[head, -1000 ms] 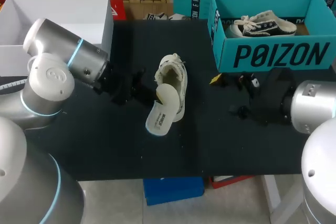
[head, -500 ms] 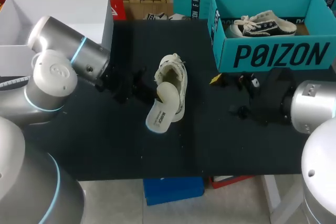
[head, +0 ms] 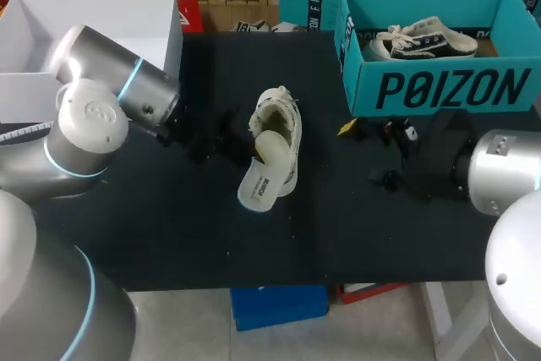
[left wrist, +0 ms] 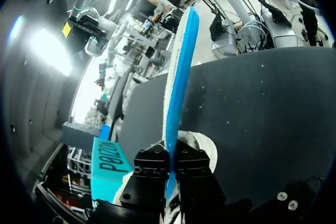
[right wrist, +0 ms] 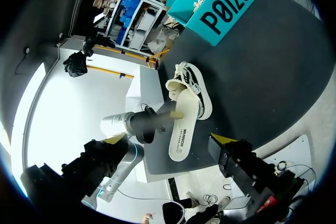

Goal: Take the shoe out of the shoebox, open the shoe tongue, remove and reinsert the insole, then place the shoe into the shoebox

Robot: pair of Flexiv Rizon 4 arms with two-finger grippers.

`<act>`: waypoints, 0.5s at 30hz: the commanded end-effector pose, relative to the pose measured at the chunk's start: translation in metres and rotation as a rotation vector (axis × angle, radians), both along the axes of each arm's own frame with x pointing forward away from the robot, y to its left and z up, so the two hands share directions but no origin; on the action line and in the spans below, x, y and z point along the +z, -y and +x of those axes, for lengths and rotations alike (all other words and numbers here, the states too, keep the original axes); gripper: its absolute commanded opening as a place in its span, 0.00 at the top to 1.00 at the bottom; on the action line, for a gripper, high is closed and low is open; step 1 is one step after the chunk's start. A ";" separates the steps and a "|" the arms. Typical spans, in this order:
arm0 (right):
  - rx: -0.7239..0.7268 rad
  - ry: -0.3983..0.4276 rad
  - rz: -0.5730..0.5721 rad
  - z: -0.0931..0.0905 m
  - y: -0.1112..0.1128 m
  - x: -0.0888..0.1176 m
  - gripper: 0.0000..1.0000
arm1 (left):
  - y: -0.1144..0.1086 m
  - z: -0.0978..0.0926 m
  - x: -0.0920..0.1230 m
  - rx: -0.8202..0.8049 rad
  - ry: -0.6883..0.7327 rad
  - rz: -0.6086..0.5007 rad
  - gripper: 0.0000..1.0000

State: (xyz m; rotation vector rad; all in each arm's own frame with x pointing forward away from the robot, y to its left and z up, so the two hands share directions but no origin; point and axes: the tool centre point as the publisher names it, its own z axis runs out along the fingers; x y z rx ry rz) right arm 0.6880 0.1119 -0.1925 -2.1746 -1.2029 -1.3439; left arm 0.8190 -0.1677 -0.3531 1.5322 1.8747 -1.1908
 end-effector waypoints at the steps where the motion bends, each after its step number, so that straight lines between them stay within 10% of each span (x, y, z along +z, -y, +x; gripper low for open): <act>1: 0.059 -0.036 0.035 -0.003 0.007 -0.004 0.00 | 0.004 0.000 0.000 0.007 -0.013 -0.018 1.00; 15: 0.059 -0.036 0.035 -0.003 0.007 -0.004 0.00 | 0.005 -0.009 0.004 0.024 -0.046 -0.037 1.00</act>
